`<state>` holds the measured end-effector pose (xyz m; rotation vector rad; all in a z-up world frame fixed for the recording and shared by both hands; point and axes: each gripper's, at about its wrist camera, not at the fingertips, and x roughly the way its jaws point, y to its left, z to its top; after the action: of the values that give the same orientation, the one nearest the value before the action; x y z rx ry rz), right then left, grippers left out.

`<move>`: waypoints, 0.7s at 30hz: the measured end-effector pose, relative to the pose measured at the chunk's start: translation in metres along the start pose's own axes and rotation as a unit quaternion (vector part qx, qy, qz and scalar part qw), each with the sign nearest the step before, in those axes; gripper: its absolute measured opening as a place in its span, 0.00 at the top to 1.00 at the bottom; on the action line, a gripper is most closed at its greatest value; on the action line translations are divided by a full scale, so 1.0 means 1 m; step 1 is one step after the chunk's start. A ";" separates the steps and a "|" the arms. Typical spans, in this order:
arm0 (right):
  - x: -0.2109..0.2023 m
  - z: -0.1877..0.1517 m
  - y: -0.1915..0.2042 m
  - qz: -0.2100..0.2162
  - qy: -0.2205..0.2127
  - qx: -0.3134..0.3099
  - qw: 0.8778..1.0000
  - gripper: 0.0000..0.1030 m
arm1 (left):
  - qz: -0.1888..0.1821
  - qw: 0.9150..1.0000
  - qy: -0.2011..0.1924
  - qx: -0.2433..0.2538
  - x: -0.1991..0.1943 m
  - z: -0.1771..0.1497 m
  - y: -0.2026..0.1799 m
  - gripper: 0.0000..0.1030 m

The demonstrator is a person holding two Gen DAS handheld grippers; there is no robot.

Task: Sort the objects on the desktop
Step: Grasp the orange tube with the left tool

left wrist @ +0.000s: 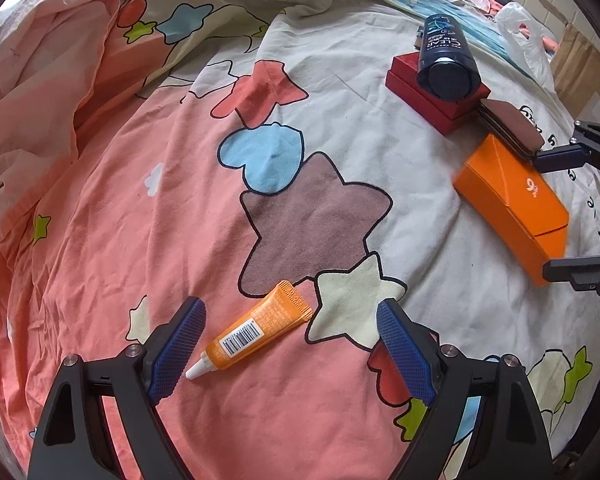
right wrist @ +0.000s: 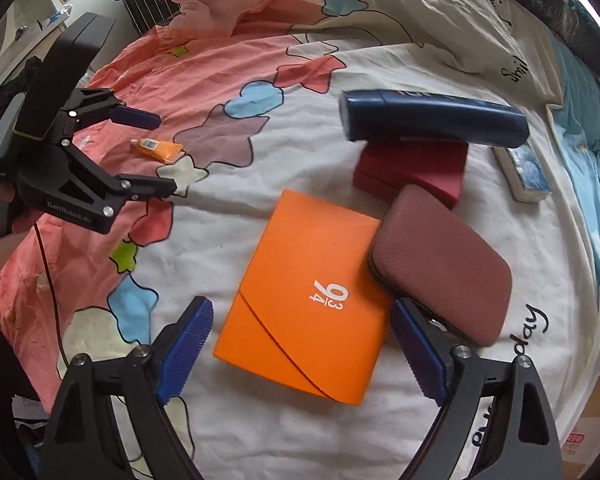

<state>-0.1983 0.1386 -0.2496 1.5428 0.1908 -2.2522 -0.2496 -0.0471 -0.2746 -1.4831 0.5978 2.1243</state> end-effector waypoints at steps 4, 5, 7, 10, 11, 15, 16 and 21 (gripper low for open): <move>0.008 0.013 0.014 0.003 -0.009 -0.008 1.000 0.13 | -0.002 1.000 0.003 -0.002 0.001 -0.003 0.003 0.13; 0.009 0.016 0.016 0.004 -0.011 -0.010 1.000 0.13 | -0.004 1.000 0.004 -0.004 0.002 -0.004 0.005 0.13; 0.013 0.022 0.021 0.001 -0.011 -0.011 1.000 0.13 | -0.007 1.000 0.004 -0.009 0.003 -0.005 0.009 0.13; 0.016 0.028 0.024 -0.008 -0.010 -0.005 1.000 0.13 | -0.010 1.000 0.004 -0.013 0.004 -0.006 0.013 0.13; 0.017 0.029 0.024 -0.011 -0.009 -0.002 1.000 0.13 | -0.011 1.000 0.004 -0.013 0.004 -0.007 0.013 0.13; 0.019 0.032 0.026 -0.018 -0.010 0.003 1.000 0.13 | -0.011 1.000 0.001 -0.017 0.003 -0.008 0.014 0.13; 0.020 0.033 0.026 -0.018 -0.010 0.004 1.000 0.13 | -0.010 1.000 0.002 -0.018 0.003 -0.008 0.014 0.14; 0.021 0.034 0.026 -0.018 -0.009 0.002 1.000 0.13 | -0.021 1.000 0.001 0.008 -0.005 -0.007 0.003 0.58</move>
<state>-0.2238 0.0982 -0.2534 1.5326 0.2110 -2.2948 -0.2449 -0.0543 -0.2720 -1.4769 0.5768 2.0817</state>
